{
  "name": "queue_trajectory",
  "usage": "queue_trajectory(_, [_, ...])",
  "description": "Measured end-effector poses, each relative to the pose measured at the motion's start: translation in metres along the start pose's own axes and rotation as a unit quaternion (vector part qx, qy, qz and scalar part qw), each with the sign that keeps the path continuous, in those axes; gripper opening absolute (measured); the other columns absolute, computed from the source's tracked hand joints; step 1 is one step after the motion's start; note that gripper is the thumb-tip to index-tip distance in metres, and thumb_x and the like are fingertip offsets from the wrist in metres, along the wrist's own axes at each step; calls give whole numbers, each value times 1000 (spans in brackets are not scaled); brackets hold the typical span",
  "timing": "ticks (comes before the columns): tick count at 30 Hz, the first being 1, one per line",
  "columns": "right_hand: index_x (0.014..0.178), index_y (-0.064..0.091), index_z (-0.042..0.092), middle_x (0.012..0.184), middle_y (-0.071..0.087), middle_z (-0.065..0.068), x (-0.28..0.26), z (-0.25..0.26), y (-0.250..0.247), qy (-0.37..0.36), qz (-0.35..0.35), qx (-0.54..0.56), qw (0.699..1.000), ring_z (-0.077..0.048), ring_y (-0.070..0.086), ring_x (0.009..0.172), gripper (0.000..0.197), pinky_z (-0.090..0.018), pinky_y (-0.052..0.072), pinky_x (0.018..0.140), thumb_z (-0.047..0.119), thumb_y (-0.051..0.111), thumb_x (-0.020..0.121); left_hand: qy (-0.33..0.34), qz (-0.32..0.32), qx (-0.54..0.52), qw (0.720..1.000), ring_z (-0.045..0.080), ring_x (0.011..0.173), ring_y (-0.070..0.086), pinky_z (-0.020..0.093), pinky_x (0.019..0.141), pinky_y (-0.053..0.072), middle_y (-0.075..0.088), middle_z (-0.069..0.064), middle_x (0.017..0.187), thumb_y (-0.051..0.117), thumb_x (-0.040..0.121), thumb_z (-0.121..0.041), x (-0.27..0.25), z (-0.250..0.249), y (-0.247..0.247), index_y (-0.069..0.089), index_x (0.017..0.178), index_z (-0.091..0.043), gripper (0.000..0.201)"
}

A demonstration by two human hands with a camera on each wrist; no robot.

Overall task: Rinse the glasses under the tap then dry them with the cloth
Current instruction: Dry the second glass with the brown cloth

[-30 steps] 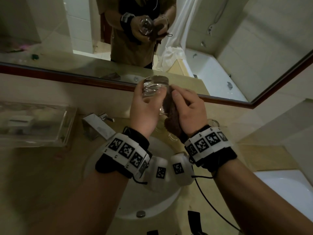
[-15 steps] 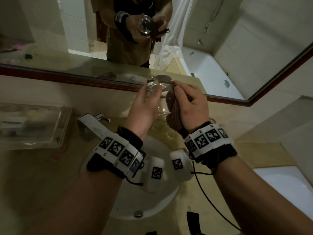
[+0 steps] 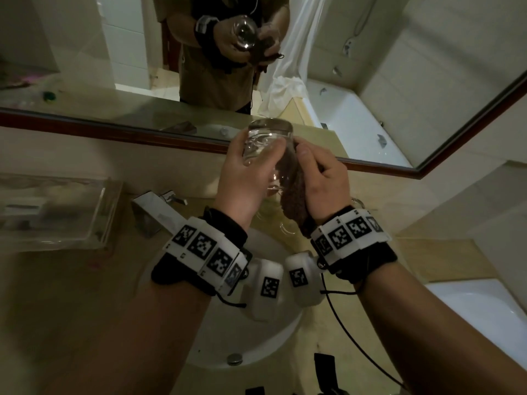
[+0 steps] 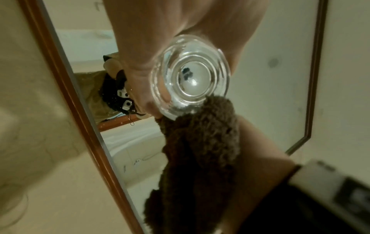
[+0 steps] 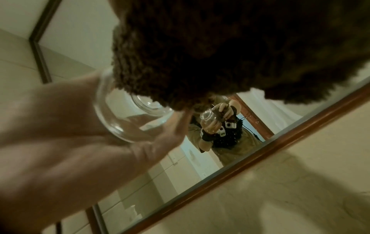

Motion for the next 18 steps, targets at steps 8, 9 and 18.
queue_trajectory(8, [115, 68, 16, 111, 60, -5, -3, 12, 3, -37, -9, -15, 999, -11, 56, 105, 32, -18, 42, 97, 30, 54, 89, -7, 17, -55, 998, 30, 100, 69, 48, 81, 58, 69, 11, 115, 70, 84, -36, 0, -3, -4, 51, 131, -18, 53])
queue_trajectory(9, [114, 68, 15, 111, 63, -5, -2, 9, 3, -15, -8, 7, 1000, -12, 59, 105, 34, -26, 45, 98, 32, 54, 88, -19, 35, -74, 996, 31, 101, 69, 47, 79, 58, 68, 12, 117, 67, 89, -33, -2, -3, -3, 49, 132, -17, 49])
queue_trajectory(18, [113, 69, 21, 113, 57, -4, -10, 18, 8, -68, 6, -53, 996, -9, 53, 106, 30, -12, 39, 96, 31, 59, 87, 16, -17, -37, 999, 29, 102, 68, 59, 89, 53, 70, 8, 113, 69, 73, -48, 1, -1, -9, 60, 121, -20, 56])
Point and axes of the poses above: each hand's wrist, its own x-axis towards the middle knuckle, its own y-axis out of the palm, z = x × y, the point moved 5 cm from there along x, towards the middle knuckle
